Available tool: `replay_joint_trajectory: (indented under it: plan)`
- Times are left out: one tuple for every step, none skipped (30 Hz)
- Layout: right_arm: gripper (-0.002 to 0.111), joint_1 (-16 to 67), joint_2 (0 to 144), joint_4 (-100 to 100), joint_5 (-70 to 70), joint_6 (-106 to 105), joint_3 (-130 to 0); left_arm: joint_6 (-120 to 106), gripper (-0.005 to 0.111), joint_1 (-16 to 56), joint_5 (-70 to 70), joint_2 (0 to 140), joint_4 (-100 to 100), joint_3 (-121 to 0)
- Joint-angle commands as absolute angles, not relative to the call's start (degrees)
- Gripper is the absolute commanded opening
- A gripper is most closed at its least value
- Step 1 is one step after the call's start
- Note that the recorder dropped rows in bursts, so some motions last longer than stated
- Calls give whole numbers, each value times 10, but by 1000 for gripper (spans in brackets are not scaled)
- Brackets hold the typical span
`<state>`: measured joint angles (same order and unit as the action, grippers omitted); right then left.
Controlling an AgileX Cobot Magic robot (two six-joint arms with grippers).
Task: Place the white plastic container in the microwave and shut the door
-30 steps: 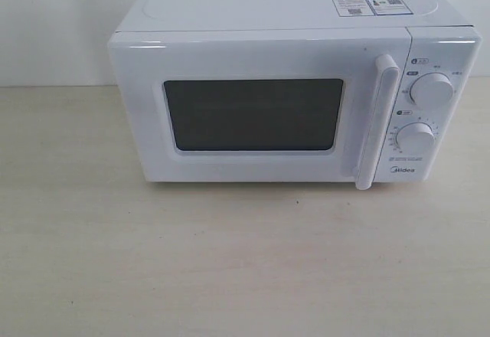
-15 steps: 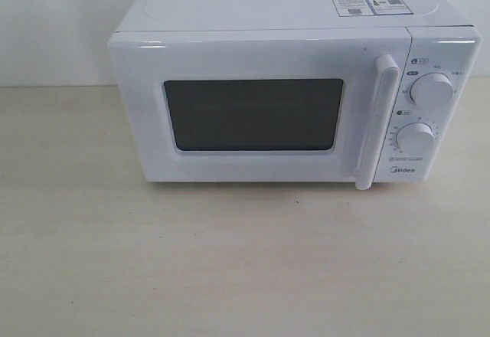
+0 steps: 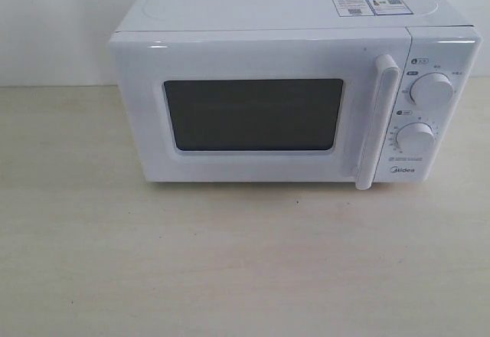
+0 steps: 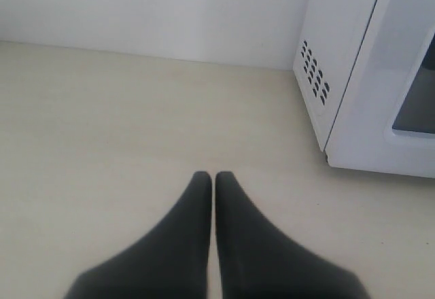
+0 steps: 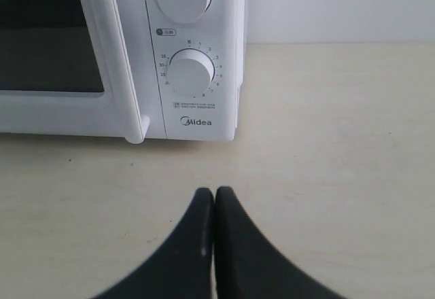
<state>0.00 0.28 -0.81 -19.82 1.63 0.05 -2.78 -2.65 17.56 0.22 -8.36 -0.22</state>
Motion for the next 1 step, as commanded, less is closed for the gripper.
replay_joint_trajectory:
  plan:
    - [0,-2,0,-7,-198,14,0,-26,4,-27,174,0,-81,0]
